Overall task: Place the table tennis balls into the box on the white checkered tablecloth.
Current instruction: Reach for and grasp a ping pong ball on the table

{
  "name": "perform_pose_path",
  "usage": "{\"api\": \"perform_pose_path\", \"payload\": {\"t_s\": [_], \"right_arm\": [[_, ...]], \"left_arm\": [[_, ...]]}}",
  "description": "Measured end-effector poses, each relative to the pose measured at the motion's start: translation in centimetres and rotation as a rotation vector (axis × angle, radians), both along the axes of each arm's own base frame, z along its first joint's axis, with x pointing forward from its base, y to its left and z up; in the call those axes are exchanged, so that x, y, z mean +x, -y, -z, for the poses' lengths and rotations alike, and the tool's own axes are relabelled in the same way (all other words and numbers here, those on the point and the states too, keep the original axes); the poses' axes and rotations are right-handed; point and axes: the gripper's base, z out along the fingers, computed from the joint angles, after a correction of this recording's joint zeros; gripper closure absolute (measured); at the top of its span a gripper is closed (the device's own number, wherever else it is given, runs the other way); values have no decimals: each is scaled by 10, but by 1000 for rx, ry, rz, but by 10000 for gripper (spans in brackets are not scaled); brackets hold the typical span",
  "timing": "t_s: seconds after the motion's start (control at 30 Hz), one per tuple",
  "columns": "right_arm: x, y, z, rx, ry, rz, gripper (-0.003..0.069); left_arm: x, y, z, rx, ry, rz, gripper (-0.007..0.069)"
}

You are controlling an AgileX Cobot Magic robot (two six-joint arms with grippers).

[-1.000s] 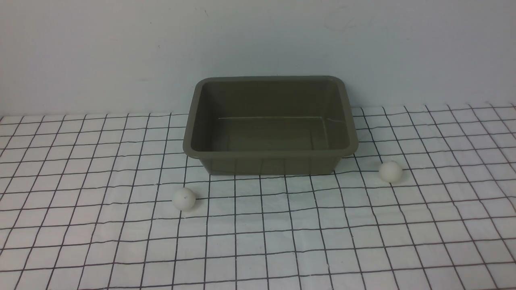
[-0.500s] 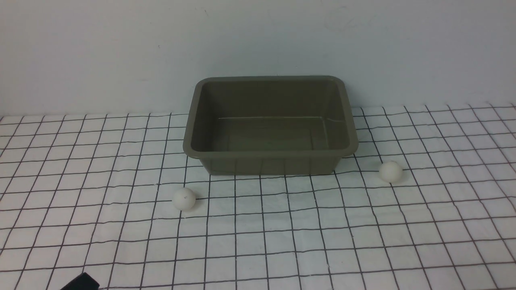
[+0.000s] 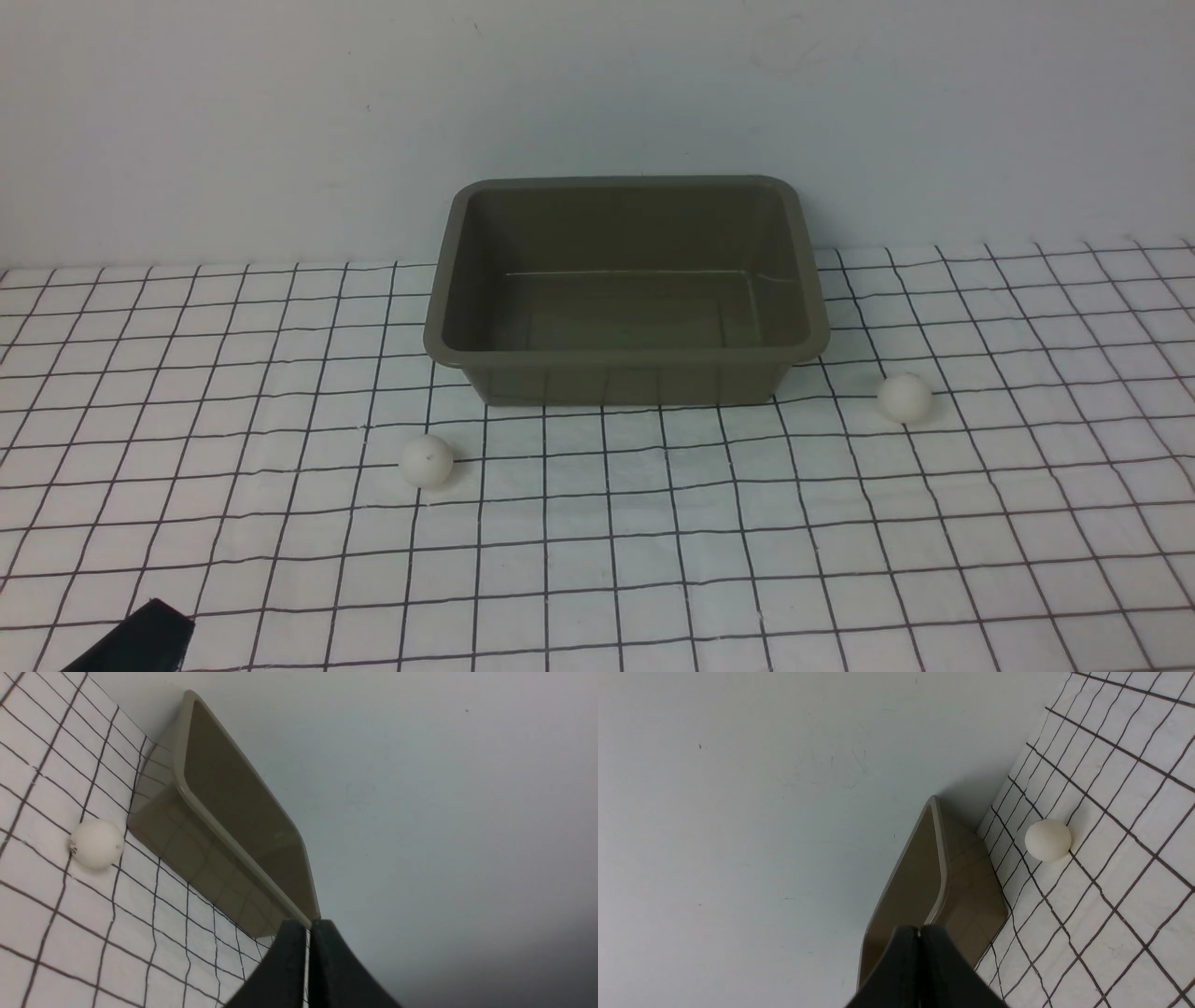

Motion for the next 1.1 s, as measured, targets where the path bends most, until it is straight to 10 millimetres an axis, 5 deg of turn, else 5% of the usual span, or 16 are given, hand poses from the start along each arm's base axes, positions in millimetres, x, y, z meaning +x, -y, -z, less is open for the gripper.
{"api": "perform_pose_path", "payload": {"t_s": [0.3,0.47,0.6,0.73,0.9,1.1], "right_arm": [[0,1,0,-19,5,9,676],[0,3,-4,-62,34,34,676],[-5,3,-38,-260,159,37,676],[-15,-6,-92,-650,286,-30,676],[13,-17,-132,-965,221,-235,676],[85,-13,-153,-1195,-13,-440,673]], "left_arm": [[0,1,-2,-42,3,15,629],[-3,2,-15,110,108,15,629],[-9,3,-41,255,243,12,629],[-4,8,-69,476,294,58,629],[28,17,-87,745,172,223,629],[76,17,-111,1035,25,385,629]]}}
